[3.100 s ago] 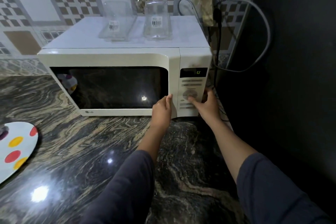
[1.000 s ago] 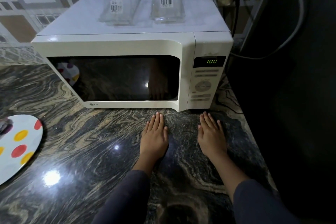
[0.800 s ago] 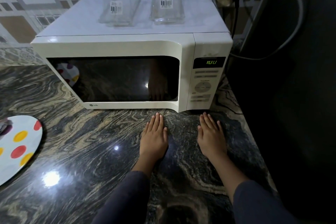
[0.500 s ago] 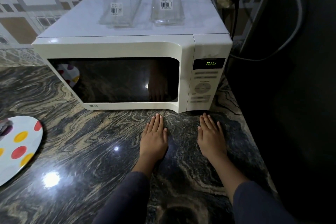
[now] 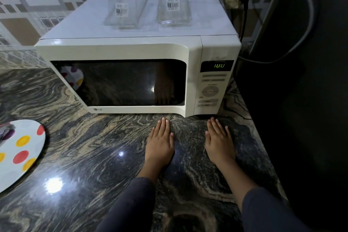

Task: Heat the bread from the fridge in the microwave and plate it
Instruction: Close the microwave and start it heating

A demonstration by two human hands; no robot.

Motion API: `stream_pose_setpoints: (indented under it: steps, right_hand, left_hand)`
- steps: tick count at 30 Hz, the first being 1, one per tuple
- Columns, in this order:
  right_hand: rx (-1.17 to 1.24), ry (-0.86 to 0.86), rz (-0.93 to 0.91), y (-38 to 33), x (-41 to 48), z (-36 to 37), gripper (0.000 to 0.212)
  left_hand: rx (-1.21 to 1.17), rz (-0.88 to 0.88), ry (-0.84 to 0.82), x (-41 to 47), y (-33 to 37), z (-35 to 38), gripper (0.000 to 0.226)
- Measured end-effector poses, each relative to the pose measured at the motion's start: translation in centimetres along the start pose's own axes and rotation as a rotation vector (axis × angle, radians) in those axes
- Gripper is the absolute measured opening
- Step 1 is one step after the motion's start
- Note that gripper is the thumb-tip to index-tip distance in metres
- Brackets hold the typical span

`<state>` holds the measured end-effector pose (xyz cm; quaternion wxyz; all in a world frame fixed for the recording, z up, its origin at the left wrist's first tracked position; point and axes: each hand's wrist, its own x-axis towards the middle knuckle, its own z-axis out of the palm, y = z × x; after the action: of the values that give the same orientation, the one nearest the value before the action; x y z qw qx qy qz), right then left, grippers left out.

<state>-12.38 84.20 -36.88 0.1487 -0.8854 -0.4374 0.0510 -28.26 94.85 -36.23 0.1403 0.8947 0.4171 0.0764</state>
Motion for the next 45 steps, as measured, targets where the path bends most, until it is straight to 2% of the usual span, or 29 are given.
stream_pose_setpoints:
  steps: [10,16,18,22,24,29,37,41,45]
  right_hand:
    - [-0.007,0.016,-0.016,0.1,-0.1,0.0,0.085]
    - [0.058,0.009,-0.021,0.2,0.0,-0.1,0.061]
    - [0.155,0.046,0.017,0.2,0.2,-0.2,0.050]
    - [0.665,0.101,0.226,-0.5,1.8,-1.4,0.050]
    - [0.779,0.130,0.247,-0.8,2.7,-1.7,0.049]
    - [0.820,0.327,0.283,-0.9,4.1,-1.9,0.053]
    - [0.828,0.299,0.256,-0.6,6.9,-3.9,0.059]
    - [0.900,0.274,0.296,-0.8,7.3,-5.3,0.063]
    - [0.927,0.264,0.327,-0.9,7.6,-5.6,0.065]
  left_hand:
    - [-0.017,0.000,0.016,0.0,0.0,0.1,0.054]
    - [-0.014,0.001,0.011,0.1,-0.1,0.2,0.055]
    - [-0.012,0.002,0.016,0.0,-0.1,0.2,0.060]
    - [-0.013,0.002,0.019,0.0,-0.1,0.2,0.064]
    - [-0.013,0.001,0.030,0.0,-0.1,0.1,0.063]
    - [-0.022,0.003,0.036,0.0,-0.2,0.1,0.054]
    - [-0.027,0.012,0.040,0.2,-0.4,0.4,0.055]
    - [-0.028,0.014,0.042,0.1,-0.3,0.4,0.062]
    - [-0.029,0.015,0.056,0.2,-0.4,0.4,0.058]
